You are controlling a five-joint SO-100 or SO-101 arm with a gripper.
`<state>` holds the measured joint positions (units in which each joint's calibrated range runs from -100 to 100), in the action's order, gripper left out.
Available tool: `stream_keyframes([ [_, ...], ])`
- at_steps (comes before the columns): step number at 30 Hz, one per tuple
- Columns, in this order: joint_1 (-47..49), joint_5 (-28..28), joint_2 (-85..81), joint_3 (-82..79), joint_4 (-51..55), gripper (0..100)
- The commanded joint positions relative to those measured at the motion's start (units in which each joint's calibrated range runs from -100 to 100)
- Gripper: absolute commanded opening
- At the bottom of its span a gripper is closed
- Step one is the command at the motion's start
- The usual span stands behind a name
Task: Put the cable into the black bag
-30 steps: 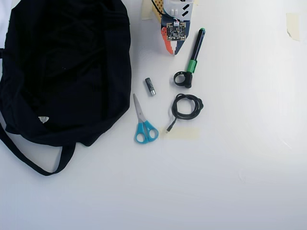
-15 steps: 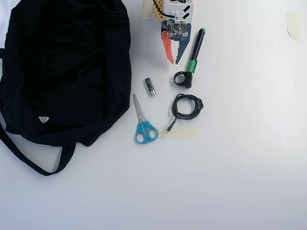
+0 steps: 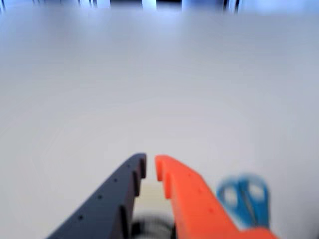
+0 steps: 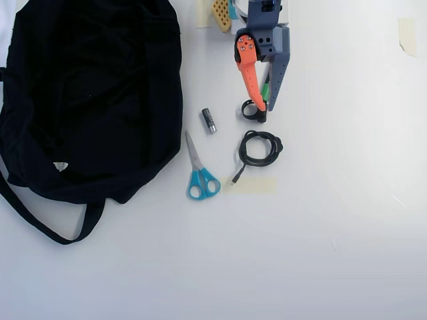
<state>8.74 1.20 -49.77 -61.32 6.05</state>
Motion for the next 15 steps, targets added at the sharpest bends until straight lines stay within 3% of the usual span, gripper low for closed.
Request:
stream_keyframes([
  [1,-0.2,0.0,8.4,9.3,-8.0,2],
  [8,-1.6,-0.5,25.5,30.4,-7.3,2],
  [15,-2.5,-0.5,39.4,52.2,1.5,2],
])
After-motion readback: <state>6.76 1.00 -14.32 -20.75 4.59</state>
